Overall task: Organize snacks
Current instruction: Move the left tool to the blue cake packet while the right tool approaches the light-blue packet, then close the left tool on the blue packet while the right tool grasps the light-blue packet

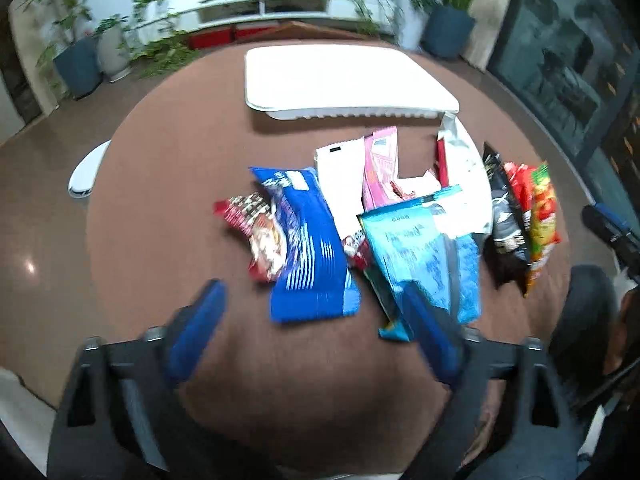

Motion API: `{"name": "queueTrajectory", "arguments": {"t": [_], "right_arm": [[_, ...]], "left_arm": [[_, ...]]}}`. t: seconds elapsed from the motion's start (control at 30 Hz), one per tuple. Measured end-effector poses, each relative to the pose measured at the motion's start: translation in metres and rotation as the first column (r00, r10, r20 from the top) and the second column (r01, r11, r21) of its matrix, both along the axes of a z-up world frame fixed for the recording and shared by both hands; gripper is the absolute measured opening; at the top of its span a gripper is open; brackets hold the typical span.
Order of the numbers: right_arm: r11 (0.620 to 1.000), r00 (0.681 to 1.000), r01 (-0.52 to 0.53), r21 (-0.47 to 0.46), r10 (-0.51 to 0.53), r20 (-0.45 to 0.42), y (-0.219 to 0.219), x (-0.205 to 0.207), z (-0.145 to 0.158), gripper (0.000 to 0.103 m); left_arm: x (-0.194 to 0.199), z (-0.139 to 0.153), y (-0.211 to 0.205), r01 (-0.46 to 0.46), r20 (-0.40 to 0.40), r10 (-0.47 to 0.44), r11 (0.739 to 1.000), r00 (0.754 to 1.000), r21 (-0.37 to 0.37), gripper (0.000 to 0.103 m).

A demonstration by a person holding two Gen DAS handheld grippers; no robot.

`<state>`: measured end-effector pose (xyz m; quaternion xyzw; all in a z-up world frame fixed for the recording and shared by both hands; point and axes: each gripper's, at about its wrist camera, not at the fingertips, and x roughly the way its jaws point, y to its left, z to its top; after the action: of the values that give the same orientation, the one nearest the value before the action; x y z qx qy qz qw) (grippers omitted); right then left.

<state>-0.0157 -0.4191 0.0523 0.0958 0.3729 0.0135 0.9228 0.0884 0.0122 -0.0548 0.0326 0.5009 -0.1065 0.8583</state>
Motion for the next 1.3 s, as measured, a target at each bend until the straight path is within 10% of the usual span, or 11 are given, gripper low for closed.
{"name": "queueTrajectory", "arguments": {"t": [0.53,0.7,1.2,1.3], "right_arm": [[0.987,0.985,-0.16,-0.005,0.159,-0.07,0.029,0.007,-0.016,0.075],[0.985,0.981,-0.173,-0.002,0.172,-0.085,0.035,0.006,-0.018,0.075],[0.982,0.977,-0.19,-0.004,0.189,-0.102,0.044,0.007,-0.018,0.075],[0.98,0.975,-0.201,0.003,0.201,-0.1,0.049,0.005,-0.016,0.075]], "left_arm": [[0.095,-0.032,-0.007,0.099,-0.125,-0.101,0.995,0.987,-0.021,0.064],[0.119,-0.037,-0.002,0.106,-0.142,-0.115,0.992,0.983,-0.07,0.044],[0.162,-0.052,0.023,0.087,-0.192,-0.11,0.989,0.975,-0.123,0.046],[0.161,-0.054,0.014,0.106,-0.17,-0.127,0.986,0.977,-0.131,0.027]]}}
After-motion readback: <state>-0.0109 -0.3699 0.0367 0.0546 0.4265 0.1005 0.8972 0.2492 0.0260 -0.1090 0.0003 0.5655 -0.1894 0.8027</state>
